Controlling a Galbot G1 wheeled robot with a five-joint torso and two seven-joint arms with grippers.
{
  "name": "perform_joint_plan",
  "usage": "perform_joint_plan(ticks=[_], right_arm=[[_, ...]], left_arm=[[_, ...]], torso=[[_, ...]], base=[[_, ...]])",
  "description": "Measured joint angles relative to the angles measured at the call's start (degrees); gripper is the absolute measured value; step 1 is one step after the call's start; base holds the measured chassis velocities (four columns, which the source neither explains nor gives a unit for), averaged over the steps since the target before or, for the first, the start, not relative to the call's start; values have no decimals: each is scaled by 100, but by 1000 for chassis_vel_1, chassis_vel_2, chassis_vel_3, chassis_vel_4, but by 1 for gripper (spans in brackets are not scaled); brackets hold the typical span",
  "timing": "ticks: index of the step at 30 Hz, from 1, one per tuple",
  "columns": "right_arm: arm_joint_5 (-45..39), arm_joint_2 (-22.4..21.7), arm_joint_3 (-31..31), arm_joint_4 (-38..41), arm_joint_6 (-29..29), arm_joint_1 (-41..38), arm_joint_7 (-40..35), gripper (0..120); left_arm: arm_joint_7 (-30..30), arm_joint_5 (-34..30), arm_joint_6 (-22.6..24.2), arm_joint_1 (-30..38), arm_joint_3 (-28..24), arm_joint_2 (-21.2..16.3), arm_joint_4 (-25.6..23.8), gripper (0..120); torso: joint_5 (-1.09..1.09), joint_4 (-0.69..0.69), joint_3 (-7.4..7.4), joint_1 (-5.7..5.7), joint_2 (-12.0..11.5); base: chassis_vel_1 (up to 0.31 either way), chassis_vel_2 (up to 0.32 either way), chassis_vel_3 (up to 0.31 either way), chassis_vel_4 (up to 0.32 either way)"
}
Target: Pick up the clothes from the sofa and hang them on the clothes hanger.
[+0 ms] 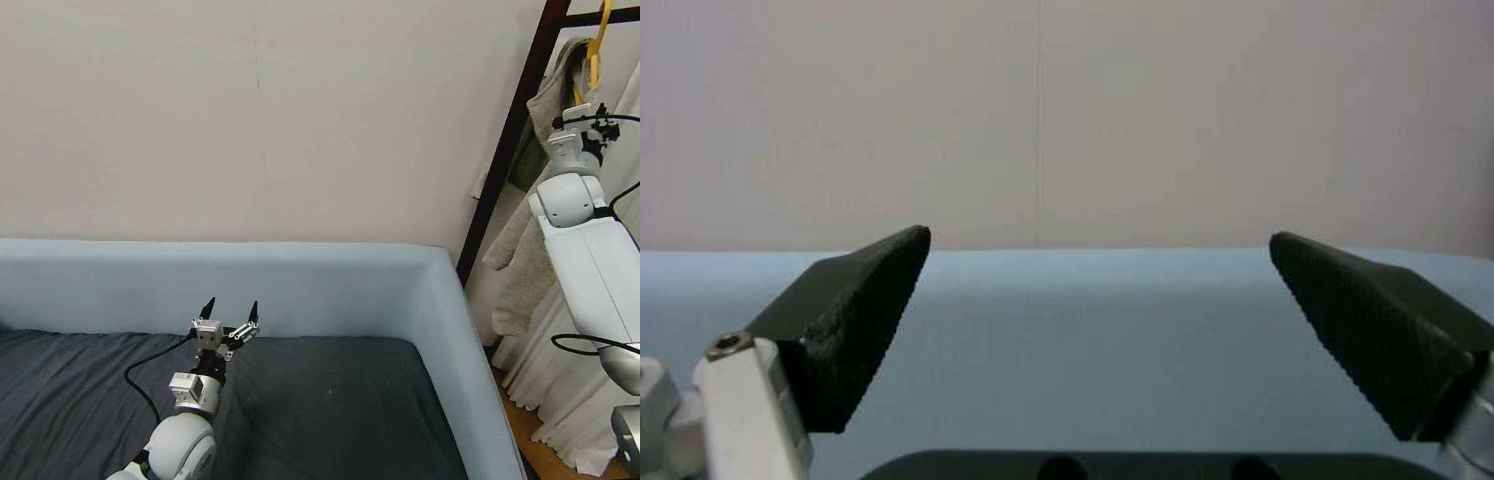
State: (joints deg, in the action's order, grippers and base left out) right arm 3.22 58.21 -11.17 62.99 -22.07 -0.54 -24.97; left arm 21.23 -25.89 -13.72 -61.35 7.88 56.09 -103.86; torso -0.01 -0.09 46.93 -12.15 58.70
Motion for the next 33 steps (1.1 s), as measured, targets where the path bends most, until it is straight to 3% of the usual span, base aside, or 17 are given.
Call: perform_joint_plan(ticks=[21,25,33], right_arm=[[-134,-109,164,116,-18,-99,6,9],[-134,-110,167,131,-18,-99,1,19],[-168,-108,152,45,2,-132,-2,52]], left_arm=[[4,46,-10,-70,22,33,-45,100],[6,60,-15,-102,44,34,-52,100],[9,73,-17,-120,55,36,-66,100]], torso=[[1,0,1,0,0],[0,-1,0,0,0],[0,0,0,0,0]], base=[[0,0,0,0],[0,0,0,0],[0,0,0,0]])
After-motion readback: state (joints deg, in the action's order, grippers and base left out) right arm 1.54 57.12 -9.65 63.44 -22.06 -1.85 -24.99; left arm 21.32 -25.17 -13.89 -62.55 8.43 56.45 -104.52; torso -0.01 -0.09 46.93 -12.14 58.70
